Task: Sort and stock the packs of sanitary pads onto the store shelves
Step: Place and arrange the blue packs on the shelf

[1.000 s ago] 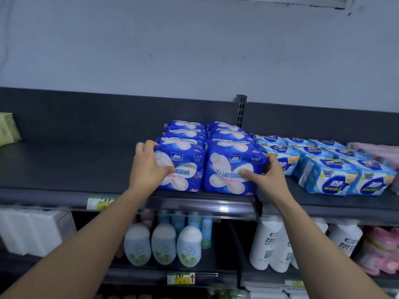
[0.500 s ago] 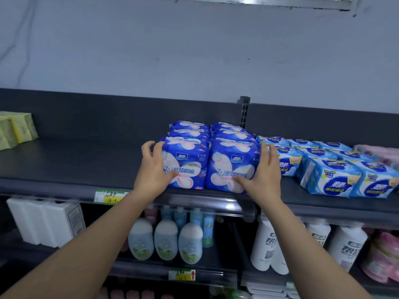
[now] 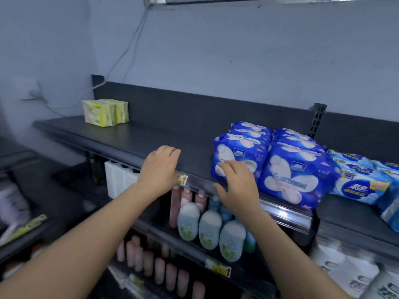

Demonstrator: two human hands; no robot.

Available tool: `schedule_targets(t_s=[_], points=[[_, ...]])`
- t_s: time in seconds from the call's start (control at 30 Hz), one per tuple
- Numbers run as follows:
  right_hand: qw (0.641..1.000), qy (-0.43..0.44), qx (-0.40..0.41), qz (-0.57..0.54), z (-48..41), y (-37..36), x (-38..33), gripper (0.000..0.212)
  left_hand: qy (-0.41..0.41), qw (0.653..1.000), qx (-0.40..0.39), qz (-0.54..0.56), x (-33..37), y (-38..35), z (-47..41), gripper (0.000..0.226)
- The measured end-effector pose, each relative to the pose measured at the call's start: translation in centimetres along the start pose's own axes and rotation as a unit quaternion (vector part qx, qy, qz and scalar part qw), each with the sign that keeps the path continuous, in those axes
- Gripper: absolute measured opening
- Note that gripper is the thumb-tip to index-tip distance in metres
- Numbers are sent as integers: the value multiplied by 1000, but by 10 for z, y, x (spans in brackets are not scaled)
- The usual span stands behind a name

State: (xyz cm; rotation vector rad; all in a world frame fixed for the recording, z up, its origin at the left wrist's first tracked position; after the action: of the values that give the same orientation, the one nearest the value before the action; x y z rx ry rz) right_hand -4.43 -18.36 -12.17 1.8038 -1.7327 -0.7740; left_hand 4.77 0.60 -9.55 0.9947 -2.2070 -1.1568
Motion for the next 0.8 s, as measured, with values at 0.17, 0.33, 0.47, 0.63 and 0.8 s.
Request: schedule_targets(t_s=[0.17, 0.33, 0.47, 0.63, 0.8], points=[[992, 53, -114, -15, -10, -42, -70, 42, 85, 988, -52, -113, -66, 22, 57, 51], [971, 120, -208, -15, -21, -67, -156, 56, 187, 965, -83, -162, -135, 62, 126, 56], [954, 176, -234, -60, -27, -75, -245, 60, 254, 945, -83, -191, -184, 108, 191, 53], [934, 258, -227, -99, -25, -69, -367, 63, 333, 911, -71, -233, -236, 174, 278, 51], [910, 324, -222, -134, -12, -49, -494, 56, 406, 865, -77, -283, -283, 245, 368, 59]])
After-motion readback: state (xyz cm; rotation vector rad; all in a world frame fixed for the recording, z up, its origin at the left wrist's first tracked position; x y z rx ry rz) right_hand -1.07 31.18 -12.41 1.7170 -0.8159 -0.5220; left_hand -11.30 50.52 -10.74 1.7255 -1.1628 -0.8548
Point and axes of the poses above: each hand's wrist, its own z-axis away from the middle knuckle, its own y-axis out of the back of the hand, x = y × z, the point moved 2 cm from there along -z, towards the middle knuckle, and after that the axes turned 5 degrees about z, right-handed, at the moved point
